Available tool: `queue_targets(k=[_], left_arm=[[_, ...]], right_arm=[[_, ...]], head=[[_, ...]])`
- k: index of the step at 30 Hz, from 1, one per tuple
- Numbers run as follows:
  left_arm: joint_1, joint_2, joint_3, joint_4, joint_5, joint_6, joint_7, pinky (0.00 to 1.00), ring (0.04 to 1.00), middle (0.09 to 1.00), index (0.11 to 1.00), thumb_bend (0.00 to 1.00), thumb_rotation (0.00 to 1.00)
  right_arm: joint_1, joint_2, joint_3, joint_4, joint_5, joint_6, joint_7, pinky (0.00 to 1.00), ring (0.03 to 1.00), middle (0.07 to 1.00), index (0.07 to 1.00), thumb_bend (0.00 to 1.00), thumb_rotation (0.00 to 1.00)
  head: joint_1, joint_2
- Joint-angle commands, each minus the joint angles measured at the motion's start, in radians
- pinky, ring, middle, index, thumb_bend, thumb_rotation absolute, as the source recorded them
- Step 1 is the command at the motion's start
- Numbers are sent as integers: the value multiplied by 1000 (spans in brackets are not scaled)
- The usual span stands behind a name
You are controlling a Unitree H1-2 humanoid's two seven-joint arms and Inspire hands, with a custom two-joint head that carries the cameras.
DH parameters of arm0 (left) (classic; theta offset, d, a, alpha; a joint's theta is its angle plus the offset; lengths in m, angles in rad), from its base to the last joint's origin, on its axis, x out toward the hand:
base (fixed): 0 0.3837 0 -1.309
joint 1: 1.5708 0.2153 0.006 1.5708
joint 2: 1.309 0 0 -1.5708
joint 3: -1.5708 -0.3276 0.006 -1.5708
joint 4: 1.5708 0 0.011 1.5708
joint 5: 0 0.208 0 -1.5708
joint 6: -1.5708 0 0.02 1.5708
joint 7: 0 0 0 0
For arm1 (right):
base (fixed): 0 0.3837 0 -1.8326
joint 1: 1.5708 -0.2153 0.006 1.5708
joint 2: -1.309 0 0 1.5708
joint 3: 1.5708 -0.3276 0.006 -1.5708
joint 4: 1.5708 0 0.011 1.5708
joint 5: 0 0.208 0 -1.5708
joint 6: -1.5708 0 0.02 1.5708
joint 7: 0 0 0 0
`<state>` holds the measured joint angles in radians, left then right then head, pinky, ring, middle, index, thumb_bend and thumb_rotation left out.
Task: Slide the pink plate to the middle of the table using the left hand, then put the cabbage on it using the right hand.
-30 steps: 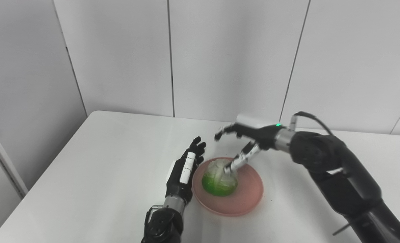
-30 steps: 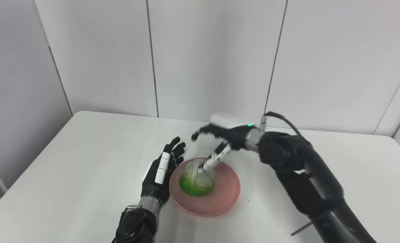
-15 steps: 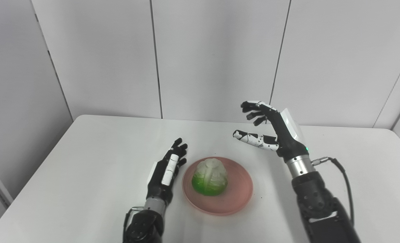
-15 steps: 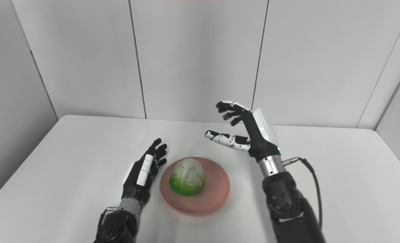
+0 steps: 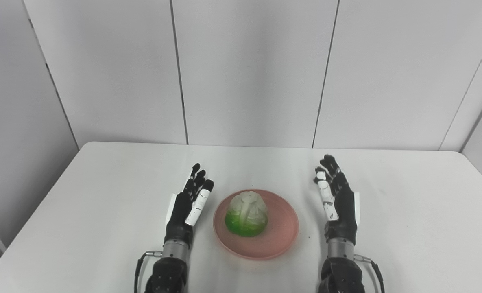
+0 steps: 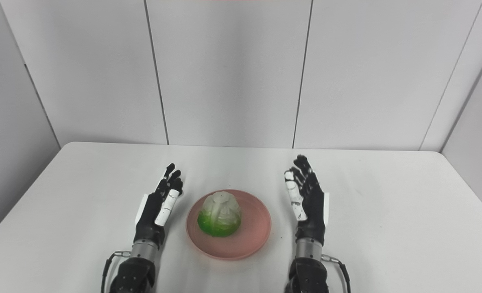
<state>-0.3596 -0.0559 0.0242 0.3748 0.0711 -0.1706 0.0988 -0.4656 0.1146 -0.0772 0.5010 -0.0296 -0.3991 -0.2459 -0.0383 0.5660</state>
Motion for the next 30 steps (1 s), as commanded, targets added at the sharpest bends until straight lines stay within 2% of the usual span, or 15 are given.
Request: queue_targets(k=[1,7,13,19,24,27,30], left_arm=[[-9,-13,-9,-13,23,-10,27,914,950,963,968,881,873],[-2,-35,-6,-73,14,66,24,978,972,983,988,900,912],[11,-61,0,-116,3,123,31,984,964,985,988,958,920],[28,-73,19,-121,-21,158,33,956,963,979,984,941,944],[30,-66,34,-126,-56,186,31,973,968,962,989,938,944],[27,-60,41,-124,-59,198,36,942,962,950,989,954,937],[24,-58,43,-127,-53,205,37,935,948,947,990,942,918]], right_arm=[[0,-4,-2,-22,16,-33,19,806,817,842,838,661,764],[53,-17,3,-95,-1,84,8,930,891,889,884,655,847],[113,-52,17,-178,51,211,90,937,941,937,917,722,868],[155,-81,32,-207,72,230,146,920,916,921,905,723,798],[161,-90,33,-216,92,237,174,912,901,908,896,716,773],[157,-91,31,-226,98,275,175,902,896,900,897,679,779],[148,-88,29,-253,85,353,160,902,901,900,910,655,799]], head=[[1,5],[-6,26],[2,66],[29,99],[36,105],[35,102],[32,94]])
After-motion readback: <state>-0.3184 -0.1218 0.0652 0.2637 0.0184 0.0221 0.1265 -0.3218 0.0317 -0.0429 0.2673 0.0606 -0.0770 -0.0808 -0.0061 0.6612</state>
